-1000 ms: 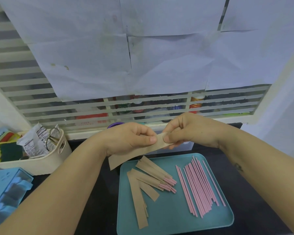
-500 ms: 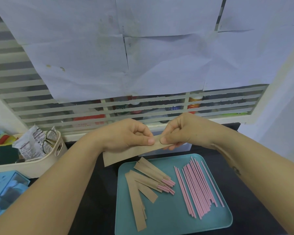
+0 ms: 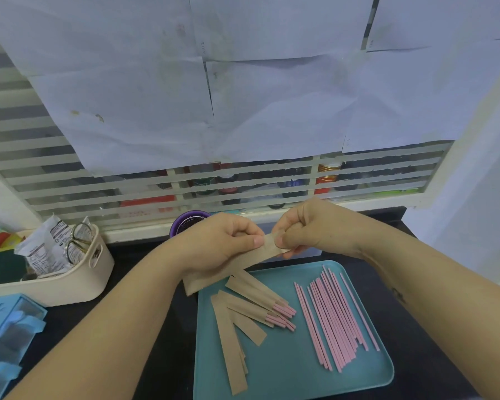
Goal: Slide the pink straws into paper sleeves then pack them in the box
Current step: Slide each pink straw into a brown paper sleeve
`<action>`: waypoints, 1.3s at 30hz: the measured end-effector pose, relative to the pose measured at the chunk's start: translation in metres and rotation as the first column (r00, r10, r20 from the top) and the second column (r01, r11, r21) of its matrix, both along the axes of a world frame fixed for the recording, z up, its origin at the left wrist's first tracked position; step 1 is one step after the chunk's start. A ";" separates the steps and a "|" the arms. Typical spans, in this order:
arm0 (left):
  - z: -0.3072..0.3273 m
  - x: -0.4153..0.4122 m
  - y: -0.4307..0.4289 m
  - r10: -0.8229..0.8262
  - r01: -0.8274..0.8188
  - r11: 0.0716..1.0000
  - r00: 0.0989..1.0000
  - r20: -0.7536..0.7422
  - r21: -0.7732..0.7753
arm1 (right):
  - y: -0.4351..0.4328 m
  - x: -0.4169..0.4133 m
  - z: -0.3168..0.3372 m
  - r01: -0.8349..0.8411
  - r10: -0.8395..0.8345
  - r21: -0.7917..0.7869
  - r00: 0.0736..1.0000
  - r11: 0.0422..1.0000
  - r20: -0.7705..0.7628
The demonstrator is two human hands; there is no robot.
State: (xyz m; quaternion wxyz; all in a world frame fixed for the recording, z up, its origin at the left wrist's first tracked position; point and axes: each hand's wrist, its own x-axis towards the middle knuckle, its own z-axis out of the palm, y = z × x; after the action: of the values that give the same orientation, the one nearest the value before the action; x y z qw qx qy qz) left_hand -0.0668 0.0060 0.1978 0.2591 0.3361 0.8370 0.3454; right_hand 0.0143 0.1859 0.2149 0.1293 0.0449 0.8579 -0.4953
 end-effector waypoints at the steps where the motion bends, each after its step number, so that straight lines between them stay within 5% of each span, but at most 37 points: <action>1: -0.002 -0.001 0.000 0.000 -0.001 1.000 0.999 0.041 0.006 | 0.000 0.000 0.000 -0.005 0.005 0.016 1.000 1.000 -0.003; 6: -0.008 -0.001 0.002 0.040 -0.109 0.975 0.945 0.325 0.196 | 0.000 0.000 -0.001 0.015 -0.015 0.012 1.000 1.000 0.005; 13: -0.013 -0.006 -0.003 0.021 -0.111 0.966 0.935 0.354 0.234 | 0.004 0.001 -0.001 0.031 -0.024 -0.138 0.998 0.990 0.056; 20: -0.002 0.000 0.000 -0.014 0.012 0.998 1.000 0.025 0.068 | 0.003 0.000 -0.002 0.055 -0.039 -0.206 0.996 0.977 0.082; 25: 0.000 0.002 0.001 -0.058 0.058 0.998 0.998 -0.028 0.019 | 0.000 -0.001 -0.001 0.035 -0.032 -0.117 0.999 0.993 0.024; 39: -0.016 0.010 0.000 0.035 -0.091 0.988 0.920 0.390 0.125 | 0.008 -0.003 -0.015 -0.047 0.046 -0.017 0.997 0.999 -0.059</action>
State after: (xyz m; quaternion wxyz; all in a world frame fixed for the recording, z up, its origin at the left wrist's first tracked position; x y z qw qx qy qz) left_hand -0.0567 0.0055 0.1815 0.3835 0.2516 0.7535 0.4711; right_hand 0.0113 0.1936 0.2004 0.1162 0.0094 0.8575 -0.5011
